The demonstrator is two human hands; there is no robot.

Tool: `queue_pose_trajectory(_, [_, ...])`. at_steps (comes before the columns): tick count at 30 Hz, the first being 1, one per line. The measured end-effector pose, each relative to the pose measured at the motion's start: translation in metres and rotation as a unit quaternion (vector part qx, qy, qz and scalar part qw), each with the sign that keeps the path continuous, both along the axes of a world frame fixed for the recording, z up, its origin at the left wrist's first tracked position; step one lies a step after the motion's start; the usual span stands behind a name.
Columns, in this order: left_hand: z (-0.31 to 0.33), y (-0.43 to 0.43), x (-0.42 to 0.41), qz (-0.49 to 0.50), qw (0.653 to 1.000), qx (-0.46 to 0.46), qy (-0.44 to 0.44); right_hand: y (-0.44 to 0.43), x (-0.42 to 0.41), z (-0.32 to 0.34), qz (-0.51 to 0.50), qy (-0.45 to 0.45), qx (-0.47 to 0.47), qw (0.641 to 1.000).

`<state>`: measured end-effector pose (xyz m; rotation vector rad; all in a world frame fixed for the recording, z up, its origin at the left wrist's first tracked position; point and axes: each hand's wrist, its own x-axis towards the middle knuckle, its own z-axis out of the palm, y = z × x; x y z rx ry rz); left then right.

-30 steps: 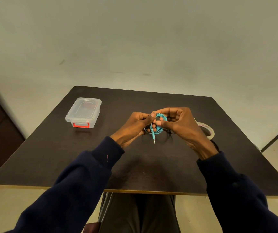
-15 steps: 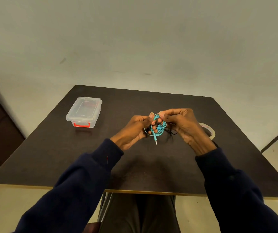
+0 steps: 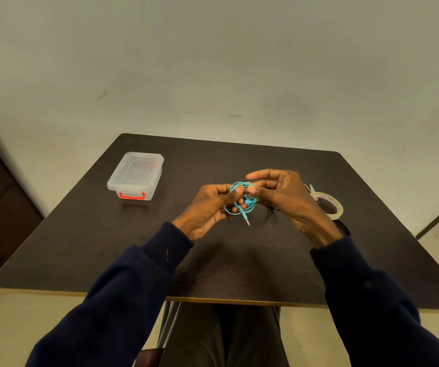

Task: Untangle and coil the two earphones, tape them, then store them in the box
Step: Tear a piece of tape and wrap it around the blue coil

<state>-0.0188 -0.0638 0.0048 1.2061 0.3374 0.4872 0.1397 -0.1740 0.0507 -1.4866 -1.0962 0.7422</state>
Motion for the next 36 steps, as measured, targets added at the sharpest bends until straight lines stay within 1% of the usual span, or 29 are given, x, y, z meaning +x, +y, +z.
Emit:
queue_pose_trajectory(3, [0.0, 0.0, -0.001, 0.006, 1.0, -0.008, -0.019, 0.0, 0.0, -0.004, 0.002, -0.03, 0.002, 1.0])
queue_pose_trajectory(5, [0.002, -0.001, -0.002, 0.011, 0.999, -0.01, -0.029, -0.001, 0.002, -0.007, 0.019, -0.014, -0.003, 1.0])
queue_pose_trajectory(6, [0.004, -0.001, -0.002, 0.011, 0.999, -0.011, -0.03, -0.002, 0.004, -0.009, 0.034, 0.009, -0.002, 0.999])
queue_pose_trajectory(8, [0.006, -0.003, -0.002, 0.007, 0.999, -0.017, -0.03, -0.004, 0.006, -0.014, 0.069, 0.086, 0.006, 0.994])
queue_pose_trajectory(11, [0.011, -0.003, -0.003, -0.001, 0.999, -0.018, -0.033, -0.007, 0.008, -0.024, 0.121, 0.212, 0.024, 0.969])
queue_pose_trajectory(14, [0.013, -0.001, -0.004, 0.009, 0.999, -0.02, -0.035, -0.007, 0.008, -0.033, 0.134, 0.283, 0.041, 0.949])
queue_pose_trajectory(21, [0.017, 0.001, -0.005, 0.035, 0.997, -0.049, -0.044, -0.001, 0.003, -0.047, 0.067, 0.278, 0.069, 0.956])
queue_pose_trajectory(26, [0.019, 0.001, -0.007, 0.039, 0.997, -0.058, -0.045, -0.001, -0.002, -0.052, 0.048, 0.339, 0.087, 0.936])
queue_pose_trajectory(31, [0.018, 0.002, -0.008, 0.046, 0.995, -0.079, -0.049, 0.001, -0.01, -0.053, 0.012, 0.362, 0.111, 0.925])
queue_pose_trajectory(36, [0.025, -0.004, -0.009, 0.059, 0.984, -0.151, -0.07, 0.002, -0.018, -0.054, -0.015, 0.407, 0.122, 0.905])
